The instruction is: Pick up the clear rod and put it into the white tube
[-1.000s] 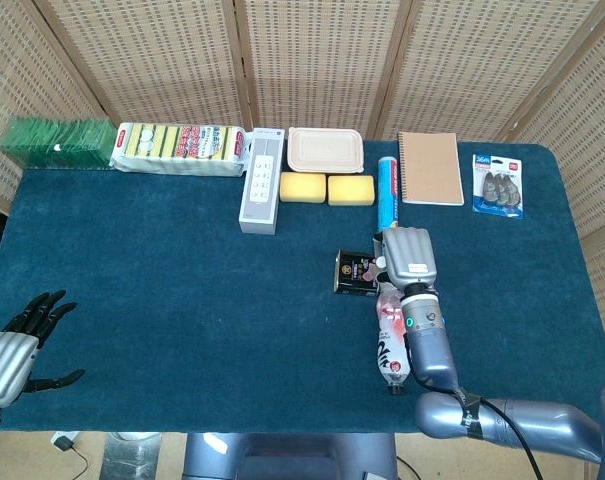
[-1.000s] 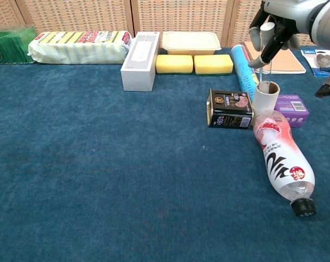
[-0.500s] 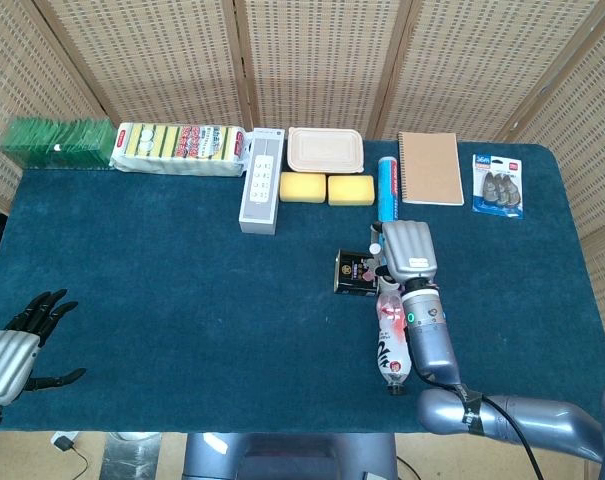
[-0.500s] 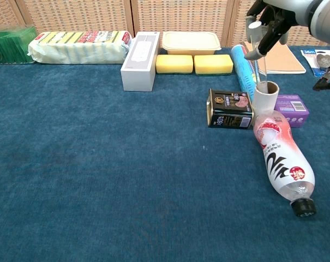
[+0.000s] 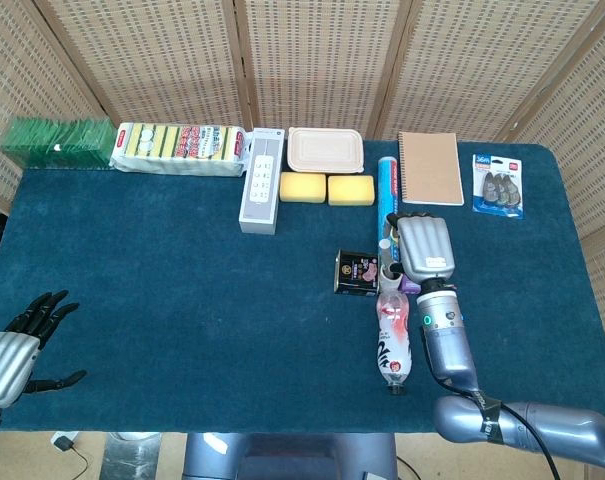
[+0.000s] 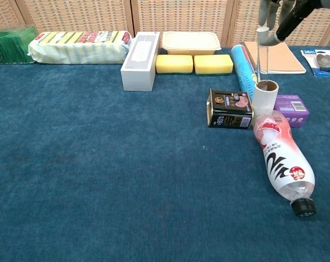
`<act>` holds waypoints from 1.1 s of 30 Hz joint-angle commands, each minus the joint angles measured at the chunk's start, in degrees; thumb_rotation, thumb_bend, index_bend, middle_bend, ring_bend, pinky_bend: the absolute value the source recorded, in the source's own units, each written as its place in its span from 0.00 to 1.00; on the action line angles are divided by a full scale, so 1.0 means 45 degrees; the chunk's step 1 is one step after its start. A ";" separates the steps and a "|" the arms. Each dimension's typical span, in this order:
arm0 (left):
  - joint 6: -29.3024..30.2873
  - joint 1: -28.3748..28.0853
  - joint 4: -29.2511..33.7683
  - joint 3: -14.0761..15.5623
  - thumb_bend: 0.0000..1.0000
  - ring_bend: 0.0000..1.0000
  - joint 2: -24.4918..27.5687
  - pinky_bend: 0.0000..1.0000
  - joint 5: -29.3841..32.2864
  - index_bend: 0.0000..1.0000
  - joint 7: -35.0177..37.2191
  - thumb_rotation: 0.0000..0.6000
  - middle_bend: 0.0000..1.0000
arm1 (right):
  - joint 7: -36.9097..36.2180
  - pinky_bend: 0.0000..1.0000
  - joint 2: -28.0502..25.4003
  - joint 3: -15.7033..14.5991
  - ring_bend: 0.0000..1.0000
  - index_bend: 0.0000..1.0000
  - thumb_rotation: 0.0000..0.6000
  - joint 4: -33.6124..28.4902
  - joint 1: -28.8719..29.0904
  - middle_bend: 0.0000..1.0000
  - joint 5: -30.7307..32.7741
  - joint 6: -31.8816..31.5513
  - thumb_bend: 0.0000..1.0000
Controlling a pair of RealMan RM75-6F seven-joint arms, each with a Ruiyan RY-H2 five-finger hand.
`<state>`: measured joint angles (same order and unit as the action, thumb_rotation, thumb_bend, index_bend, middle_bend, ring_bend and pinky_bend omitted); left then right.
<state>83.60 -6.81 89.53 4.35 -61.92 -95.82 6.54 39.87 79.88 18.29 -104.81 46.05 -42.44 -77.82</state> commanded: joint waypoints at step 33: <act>0.0221 -0.0082 0.0075 0.0066 0.11 0.02 0.0151 0.23 -0.0303 0.11 0.0229 0.75 0.06 | -0.6419 0.22 -0.3737 -0.4704 0.23 0.33 0.89 -0.0361 -0.5880 0.29 -0.9460 -0.1342 0.24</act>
<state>84.56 -7.21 89.86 4.69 -61.22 -97.24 7.61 15.88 61.99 2.41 -112.51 24.90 -75.90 -79.75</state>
